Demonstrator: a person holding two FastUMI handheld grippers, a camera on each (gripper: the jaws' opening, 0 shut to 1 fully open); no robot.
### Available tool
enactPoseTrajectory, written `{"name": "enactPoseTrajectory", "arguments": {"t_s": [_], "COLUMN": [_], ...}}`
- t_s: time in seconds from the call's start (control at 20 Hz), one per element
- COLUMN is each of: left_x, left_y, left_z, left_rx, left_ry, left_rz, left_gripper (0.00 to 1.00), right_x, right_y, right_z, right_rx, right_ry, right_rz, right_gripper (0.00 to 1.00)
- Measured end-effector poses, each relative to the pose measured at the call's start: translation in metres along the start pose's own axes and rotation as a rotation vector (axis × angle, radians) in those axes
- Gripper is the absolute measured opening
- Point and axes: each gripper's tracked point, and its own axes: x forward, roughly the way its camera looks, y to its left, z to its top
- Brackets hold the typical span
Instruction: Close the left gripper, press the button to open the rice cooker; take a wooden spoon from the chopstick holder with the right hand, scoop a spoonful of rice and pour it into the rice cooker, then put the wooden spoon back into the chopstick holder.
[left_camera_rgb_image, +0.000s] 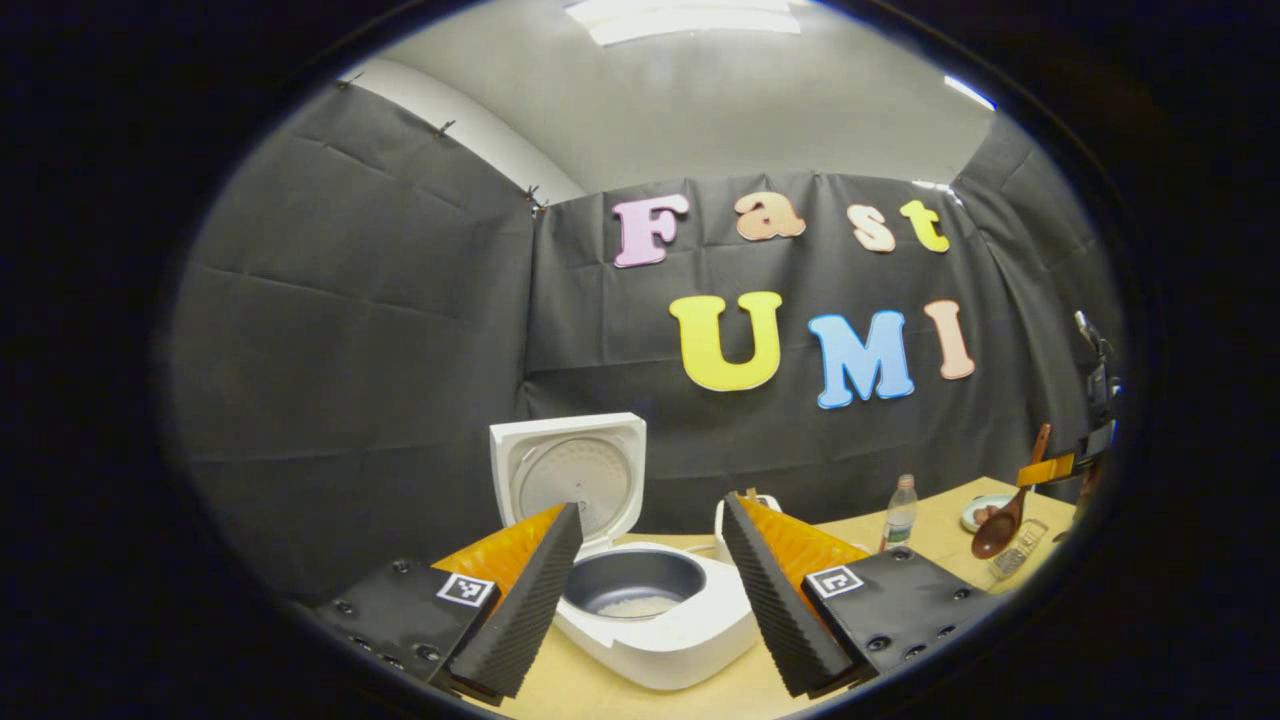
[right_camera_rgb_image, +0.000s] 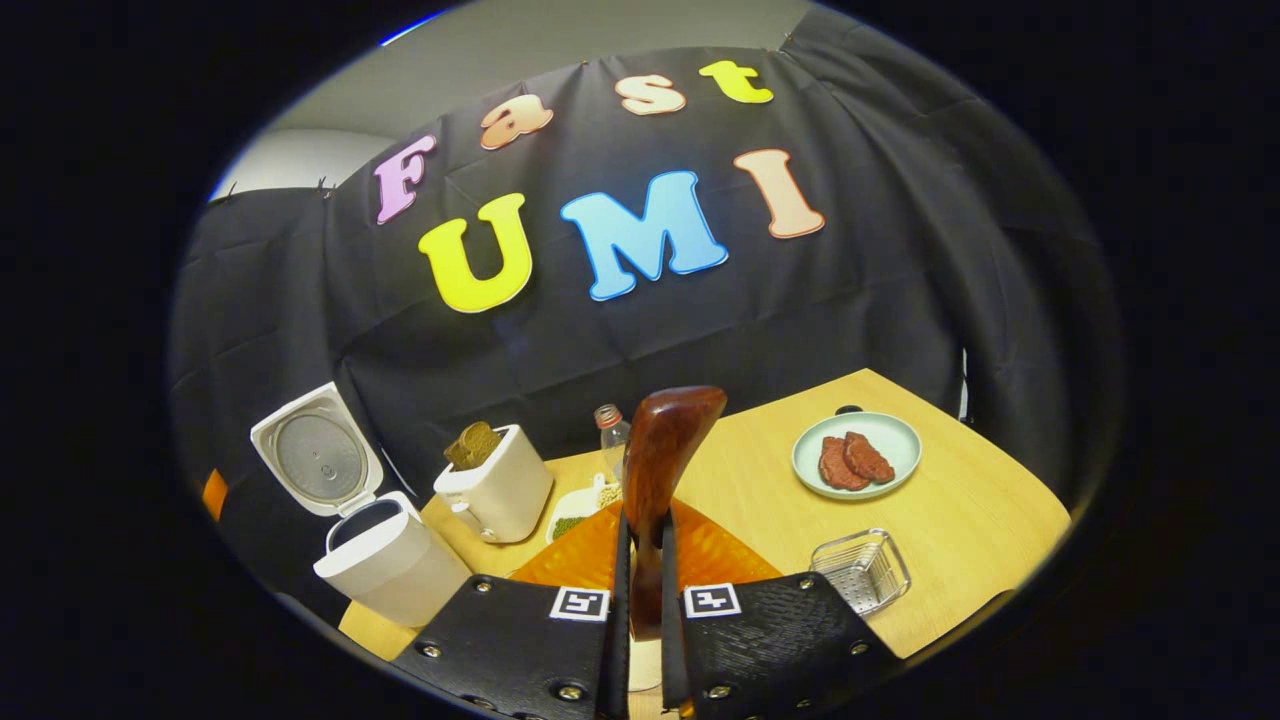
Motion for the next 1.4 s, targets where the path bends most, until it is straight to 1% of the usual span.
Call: {"name": "enactPoseTrajectory", "arguments": {"t_s": [0.2, 0.25, 0.3, 0.6, 0.85, 1.05, 1.2, 1.25, 1.3, 1.4], "left_x": [-0.004, -0.005, -0.005, -0.012, -0.017, -0.020, -0.022, -0.024, -0.025, -0.025], "left_y": [0.026, 0.034, 0.040, 0.075, 0.090, 0.097, 0.096, 0.096, 0.093, 0.090], "left_z": [-0.008, -0.008, -0.009, -0.020, -0.023, -0.025, -0.028, -0.027, -0.028, -0.028], "left_rx": [0.011, 0.013, 0.018, 0.041, 0.044, 0.043, 0.022, 0.022, 0.024, 0.034], "left_ry": [0.009, 0.011, 0.014, 0.036, 0.047, 0.045, 0.048, 0.048, 0.046, 0.045], "left_rz": [0.016, 0.020, 0.026, 0.060, 0.074, 0.082, 0.084, 0.085, 0.083, 0.083], "left_gripper": [0.97, 0.94, 0.97, 0.98, 0.97, 0.97, 0.97, 0.94, 0.98, 0.97], "right_x": [0.014, 0.018, 0.022, 0.039, 0.047, 0.042, 0.036, 0.034, 0.032, 0.030], "right_y": [0.025, 0.029, 0.032, 0.048, 0.064, 0.087, 0.102, 0.105, 0.108, 0.112], "right_z": [-0.034, -0.042, -0.049, -0.090, -0.119, -0.130, -0.138, -0.139, -0.140, -0.142], "right_rx": [-0.022, -0.031, -0.037, -0.078, -0.136, -0.174, -0.143, -0.132, -0.113, -0.050], "right_ry": [0.043, 0.052, 0.062, 0.105, 0.128, 0.131, 0.157, 0.167, 0.179, 0.204], "right_rz": [0.018, 0.015, 0.015, 0.000, 0.006, 0.045, 0.089, 0.097, 0.109, 0.132], "right_gripper": [0.13, 0.13, 0.13, 0.13, 0.13, 0.13, 0.13, 0.13, 0.13, 0.13]}}
